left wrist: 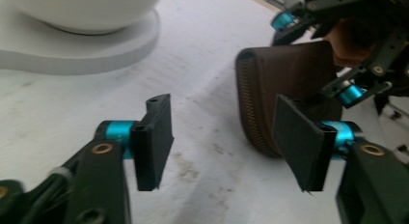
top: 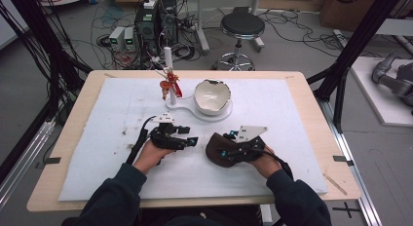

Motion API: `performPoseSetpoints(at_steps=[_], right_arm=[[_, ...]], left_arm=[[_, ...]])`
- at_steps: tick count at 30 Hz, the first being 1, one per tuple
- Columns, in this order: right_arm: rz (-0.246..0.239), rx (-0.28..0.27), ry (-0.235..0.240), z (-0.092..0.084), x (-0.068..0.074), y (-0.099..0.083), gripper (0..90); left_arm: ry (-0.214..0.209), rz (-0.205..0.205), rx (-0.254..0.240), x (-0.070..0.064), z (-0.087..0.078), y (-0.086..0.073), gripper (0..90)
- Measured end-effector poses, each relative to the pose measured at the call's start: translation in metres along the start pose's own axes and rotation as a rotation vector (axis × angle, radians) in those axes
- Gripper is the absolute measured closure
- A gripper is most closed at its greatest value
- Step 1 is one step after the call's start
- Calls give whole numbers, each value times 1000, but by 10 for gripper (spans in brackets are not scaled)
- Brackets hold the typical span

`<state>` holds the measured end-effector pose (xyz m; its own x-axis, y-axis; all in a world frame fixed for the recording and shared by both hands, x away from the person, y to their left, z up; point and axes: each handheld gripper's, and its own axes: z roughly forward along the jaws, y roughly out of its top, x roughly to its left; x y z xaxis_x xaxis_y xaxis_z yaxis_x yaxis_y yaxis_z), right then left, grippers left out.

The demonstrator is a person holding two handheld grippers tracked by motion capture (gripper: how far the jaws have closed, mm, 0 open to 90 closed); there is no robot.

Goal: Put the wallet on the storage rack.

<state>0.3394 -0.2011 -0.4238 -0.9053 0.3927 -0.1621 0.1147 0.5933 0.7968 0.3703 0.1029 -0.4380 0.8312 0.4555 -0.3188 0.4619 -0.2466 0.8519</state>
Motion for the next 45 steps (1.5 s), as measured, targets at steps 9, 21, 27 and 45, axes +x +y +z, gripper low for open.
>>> performPoseSetpoints(at_steps=[9,21,27,45], right_arm=[[-35,-24,18,-1,3,2,458],[-28,-24,24,0,3,1,459],[0,-16,25,2,1,0,443],[410,35,249,7,-18,-15,491]], left_arm=[[-75,51,79,-10,24,-4,482],[-136,95,102,-17,28,-4,687],[-121,107,105,-18,30,-5,716],[-21,82,79,-12,18,-1,491]])
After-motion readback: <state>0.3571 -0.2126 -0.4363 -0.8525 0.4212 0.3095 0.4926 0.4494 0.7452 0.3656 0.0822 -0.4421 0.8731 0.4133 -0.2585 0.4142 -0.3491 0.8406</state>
